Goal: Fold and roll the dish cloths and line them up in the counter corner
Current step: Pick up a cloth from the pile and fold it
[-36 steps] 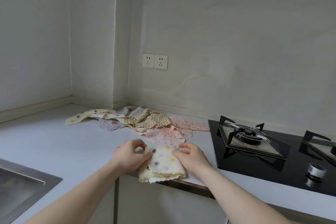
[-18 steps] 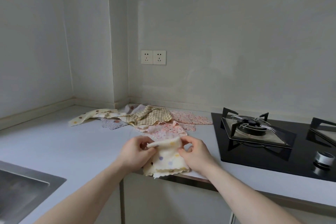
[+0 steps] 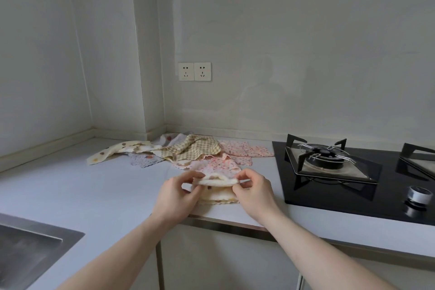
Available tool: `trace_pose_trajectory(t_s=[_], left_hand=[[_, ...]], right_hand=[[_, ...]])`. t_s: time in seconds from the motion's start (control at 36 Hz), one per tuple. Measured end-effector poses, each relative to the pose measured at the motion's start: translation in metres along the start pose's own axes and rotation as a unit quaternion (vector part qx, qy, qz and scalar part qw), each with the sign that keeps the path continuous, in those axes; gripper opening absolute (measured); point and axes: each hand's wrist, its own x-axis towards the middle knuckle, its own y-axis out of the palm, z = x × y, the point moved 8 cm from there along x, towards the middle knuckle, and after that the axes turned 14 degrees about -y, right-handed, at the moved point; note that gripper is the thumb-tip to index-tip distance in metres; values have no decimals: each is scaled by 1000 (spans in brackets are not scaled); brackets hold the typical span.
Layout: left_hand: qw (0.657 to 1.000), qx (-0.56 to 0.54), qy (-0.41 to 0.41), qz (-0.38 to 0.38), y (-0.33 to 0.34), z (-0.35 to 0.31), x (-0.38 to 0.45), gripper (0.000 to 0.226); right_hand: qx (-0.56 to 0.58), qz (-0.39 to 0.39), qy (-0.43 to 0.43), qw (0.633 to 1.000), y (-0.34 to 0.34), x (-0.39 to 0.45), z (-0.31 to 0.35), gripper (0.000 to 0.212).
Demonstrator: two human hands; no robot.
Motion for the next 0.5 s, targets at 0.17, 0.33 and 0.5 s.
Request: trace_pose_trajectory(t_s=[0.17,0.33,0.5], left_hand=[[999,34,16,-10,3,6,6,9],[994,112,7,-5,7,8,6,7],[963,232,136,-1,20,-5,-6,38]], right_hand=[[-58,17,-18,998,3,-1,1,14],[-123,53,-27,991,10,0,-2,12],[-172,69,-31,982,13,2,-4,7]])
